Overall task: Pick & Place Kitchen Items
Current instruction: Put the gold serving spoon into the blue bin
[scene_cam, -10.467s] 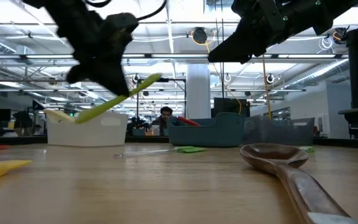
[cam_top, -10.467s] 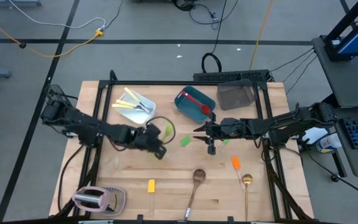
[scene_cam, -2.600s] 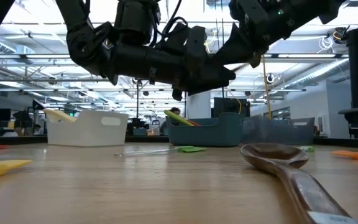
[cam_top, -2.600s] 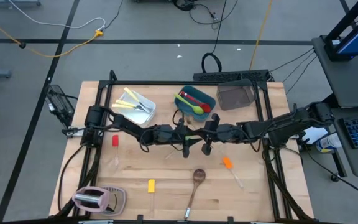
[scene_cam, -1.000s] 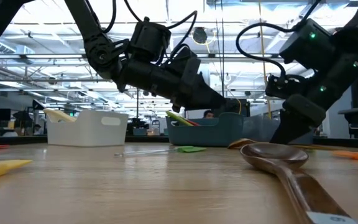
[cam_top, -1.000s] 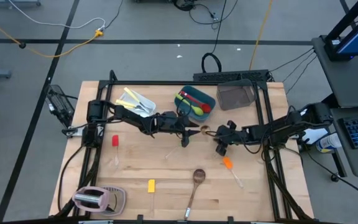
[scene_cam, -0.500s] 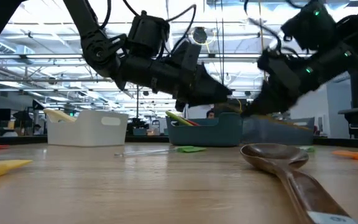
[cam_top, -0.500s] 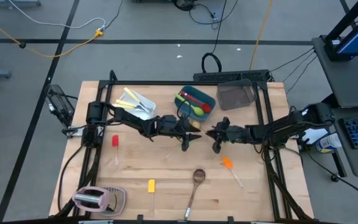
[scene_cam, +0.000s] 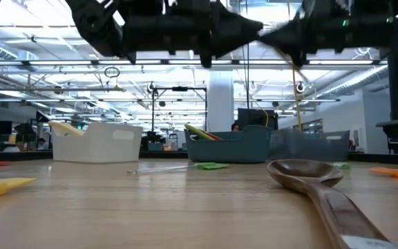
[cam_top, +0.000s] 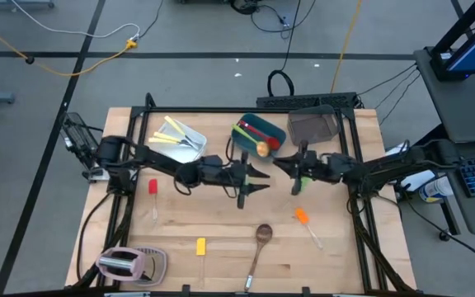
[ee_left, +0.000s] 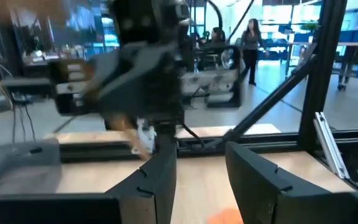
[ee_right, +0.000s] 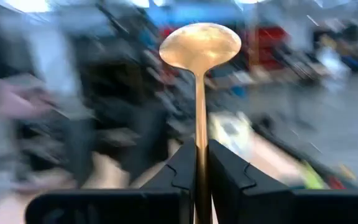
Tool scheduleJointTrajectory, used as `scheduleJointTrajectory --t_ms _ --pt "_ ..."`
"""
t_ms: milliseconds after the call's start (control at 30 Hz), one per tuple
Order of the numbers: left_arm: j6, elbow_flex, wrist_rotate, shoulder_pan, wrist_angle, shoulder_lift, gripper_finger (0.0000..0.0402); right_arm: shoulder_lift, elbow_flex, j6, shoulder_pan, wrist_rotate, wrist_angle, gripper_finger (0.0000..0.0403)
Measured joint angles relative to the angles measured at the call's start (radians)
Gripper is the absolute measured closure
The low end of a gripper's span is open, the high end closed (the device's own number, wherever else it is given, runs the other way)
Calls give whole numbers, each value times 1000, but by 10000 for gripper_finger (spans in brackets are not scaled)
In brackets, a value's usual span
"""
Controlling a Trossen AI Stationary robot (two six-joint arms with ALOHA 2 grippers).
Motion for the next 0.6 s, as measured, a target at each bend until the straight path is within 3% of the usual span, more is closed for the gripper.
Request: scheduleJointTrajectory --t_ms 100,333,467,600 --pt "17 0 0 0 -1 -14 261 25 0 -26 0 -81 107 384" --pt "12 0 -1 0 -7 -13 261 149 1 -46 0 -100 290 384" --pt "-11 0 -1 0 -5 -13 261 215 29 -46 0 -175 393 384" --pt "-25 0 -1 2 -5 -13 261 262 85 -74 0 -230 398 384"
